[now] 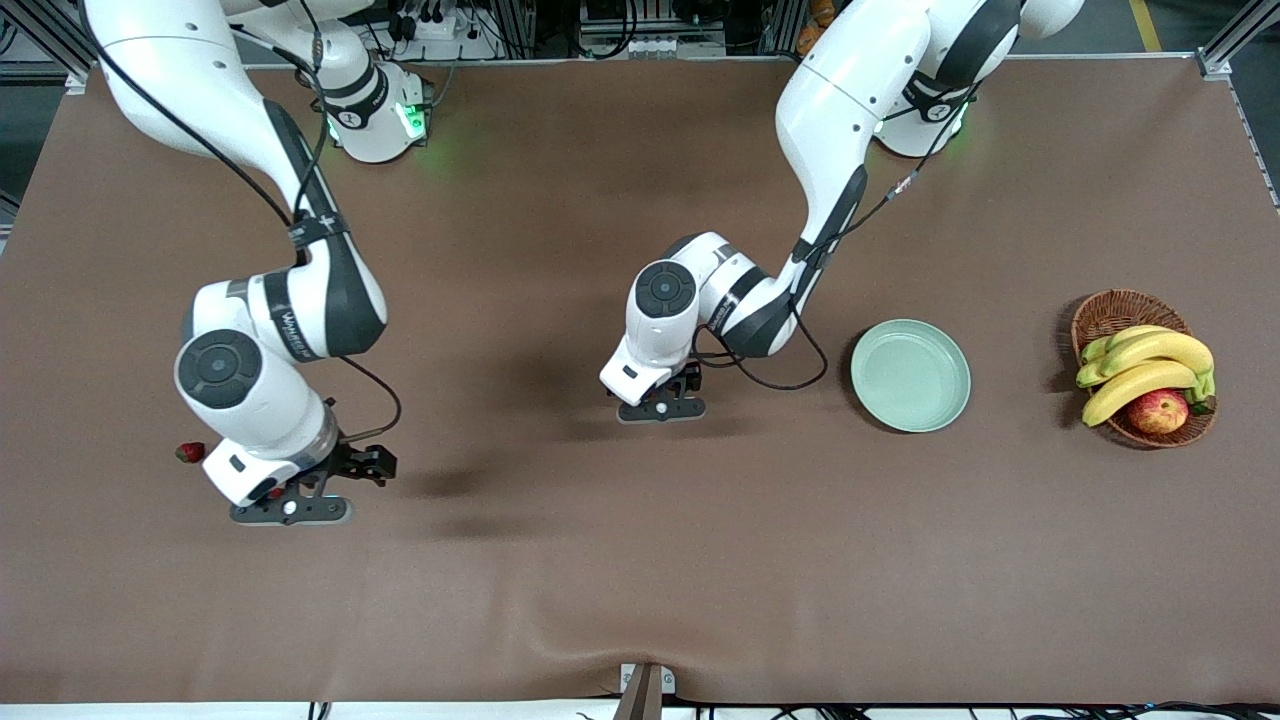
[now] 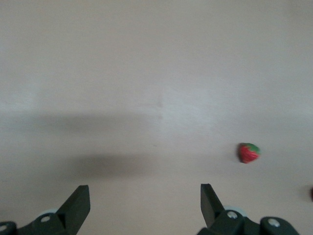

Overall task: Collect all strawberries into plate
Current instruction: 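Grasp the strawberry with the left gripper while the right gripper reaches strawberries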

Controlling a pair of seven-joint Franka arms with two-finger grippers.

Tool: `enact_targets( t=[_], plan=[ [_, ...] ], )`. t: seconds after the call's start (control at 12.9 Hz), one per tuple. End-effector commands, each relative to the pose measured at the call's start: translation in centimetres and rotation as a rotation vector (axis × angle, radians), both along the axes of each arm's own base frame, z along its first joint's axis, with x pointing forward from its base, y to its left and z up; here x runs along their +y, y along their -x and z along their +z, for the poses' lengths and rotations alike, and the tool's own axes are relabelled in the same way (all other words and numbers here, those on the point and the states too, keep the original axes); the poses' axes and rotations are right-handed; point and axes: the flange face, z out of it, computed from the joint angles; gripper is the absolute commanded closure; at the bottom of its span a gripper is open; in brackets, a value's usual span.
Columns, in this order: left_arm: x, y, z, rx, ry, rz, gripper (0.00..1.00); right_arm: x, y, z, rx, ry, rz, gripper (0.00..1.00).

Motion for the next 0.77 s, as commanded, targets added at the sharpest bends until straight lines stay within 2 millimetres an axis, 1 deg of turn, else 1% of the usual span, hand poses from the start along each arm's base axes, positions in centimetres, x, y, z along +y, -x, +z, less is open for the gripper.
enact_targets(
  t=[0.0, 0.08, 0.15, 0.23, 0.31, 0.39, 0.46, 0.54, 0.62, 0.7],
  plan=[
    [-0.5, -0.5, -0.3, -0.035, -0.003, -0.003, 0.24, -5.5, 1.2, -0.1, 0.029, 0.007, -0.023, 0.00],
    [-0.4, -0.4, -0.8, -0.030, -0.007, -0.003, 0.27, -7.3, 1.1, -0.4, 0.037, 0.007, -0.048, 0.00],
    [-0.5, -0.3, -0.8, -0.030, -0.007, -0.005, 0.31, -9.3, 1.1, -1.1, 0.047, 0.008, -0.077, 0.00],
    [-0.5, -0.3, -1.0, -0.028, -0.009, -0.005, 0.40, -11.9, 1.1, -1.8, 0.057, 0.008, -0.113, 0.00],
    [-0.5, -0.3, -1.1, -0.027, -0.010, -0.005, 0.58, -14.3, 1.1, -2.9, 0.071, 0.004, -0.150, 0.00],
    [-0.5, -0.3, -1.1, -0.028, -0.011, -0.006, 0.71, -15.9, 1.2, -3.8, 0.082, 0.001, -0.176, 0.00],
    [-0.5, -0.2, -1.2, -0.027, -0.013, -0.008, 0.83, -16.8, 1.2, -4.8, 0.091, 0.001, -0.188, 0.00],
    [-1.0, 0.2, -0.4, -0.045, -0.022, -0.029, 0.97, -17.1, 1.0, -5.7, 0.086, -0.002, -0.190, 0.00],
    [-0.1, -0.9, 1.4, -0.089, -0.055, -0.038, 1.00, -17.3, 0.7, -6.7, 0.063, -0.010, -0.203, 0.00],
    [0.6, -1.9, 3.3, -0.107, -0.062, -0.028, 1.00, -17.6, 0.3, -8.2, 0.040, -0.020, -0.214, 0.00]
  ],
)
